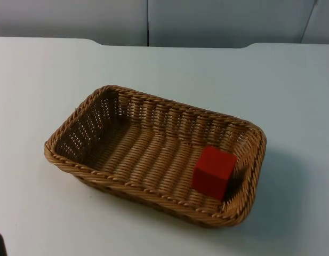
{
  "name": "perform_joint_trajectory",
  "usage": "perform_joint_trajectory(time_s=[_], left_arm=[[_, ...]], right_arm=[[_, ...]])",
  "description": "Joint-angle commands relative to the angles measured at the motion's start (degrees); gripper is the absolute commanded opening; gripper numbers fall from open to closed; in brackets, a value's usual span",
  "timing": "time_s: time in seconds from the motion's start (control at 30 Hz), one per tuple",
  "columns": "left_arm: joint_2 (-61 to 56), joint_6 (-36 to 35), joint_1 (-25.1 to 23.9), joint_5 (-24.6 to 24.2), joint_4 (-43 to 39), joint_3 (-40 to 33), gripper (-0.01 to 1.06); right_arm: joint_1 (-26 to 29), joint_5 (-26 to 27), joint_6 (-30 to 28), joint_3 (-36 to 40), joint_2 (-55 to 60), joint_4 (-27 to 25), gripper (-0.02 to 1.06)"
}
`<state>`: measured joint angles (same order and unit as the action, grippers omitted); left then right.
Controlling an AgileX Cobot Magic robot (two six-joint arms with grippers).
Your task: Pick up the basket with the left hand and place the cube into the basket with the right hand.
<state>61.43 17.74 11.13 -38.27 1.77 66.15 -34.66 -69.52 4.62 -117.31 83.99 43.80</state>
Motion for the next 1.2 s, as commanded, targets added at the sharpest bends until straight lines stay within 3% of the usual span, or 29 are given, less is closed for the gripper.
perform_joint_trajectory(time_s=[0.0,0.07,0.2,0.23,0.37,0.4,0.53,0.57,0.67,0.87,0.9,0.97,1.17], left_arm=[[-4.8,-4.8,-0.1,-4.3,-6.2,-0.6,0.00],[-7.2,-5.6,-0.1,-4.5,-7.5,-1.9,0.00],[-19.2,-6.3,-0.1,-6.2,-8.0,-9.8,0.00],[-19.2,-6.3,-0.1,-6.2,-8.0,-9.8,0.00],[-33.8,-6.3,-0.1,-13.2,-4.3,-17.8,0.00],[-33.8,-6.3,-0.1,-13.2,-4.3,-17.8,0.00],[-45.8,-6.3,-0.1,-19.1,0.0,-20.6,0.00],[-45.8,-6.3,-0.1,-19.1,0.0,-20.6,0.00],[-55.1,-6.3,-0.1,-20.8,3.3,-22.5,0.00],[-61.4,-6.3,-0.1,-22.6,4.0,-25.5,0.00],[-61.4,-6.3,-0.1,-25.6,4.0,-25.5,0.00],[-61.4,-6.3,-0.1,-27.4,4.4,-27.3,0.00],[-61.4,-6.3,-0.1,-25.5,4.5,-33.8,0.00]], right_arm=[[-0.1,-0.4,2.2,2.0,-2.5,1.2,0.14],[-0.7,-0.4,3.1,4.3,-4.3,1.1,0.14],[-3.2,-0.4,7.2,19.9,-11.3,2.5,0.14],[-3.2,-0.4,7.2,19.9,-11.3,2.5,0.14],[-6.3,-0.4,15.6,43.2,-21.6,2.0,0.14],[-6.3,-0.4,15.6,43.2,-21.6,2.0,0.14],[-10.8,1.0,23.7,60.2,-31.7,-2.4,0.14],[-10.8,1.0,23.7,60.2,-31.7,-2.4,0.14],[-14.4,5.2,27.8,72.2,-41.0,-8.4,0.14],[-16.8,9.9,28.4,79.8,-51.4,-12.8,0.14],[-17.1,10.6,28.1,80.8,-53.9,-13.3,0.14],[-17.3,12.0,24.7,81.3,-57.9,-15.8,0.14],[-17.3,14.7,12.0,81.2,-65.5,-24.3,0.14]])
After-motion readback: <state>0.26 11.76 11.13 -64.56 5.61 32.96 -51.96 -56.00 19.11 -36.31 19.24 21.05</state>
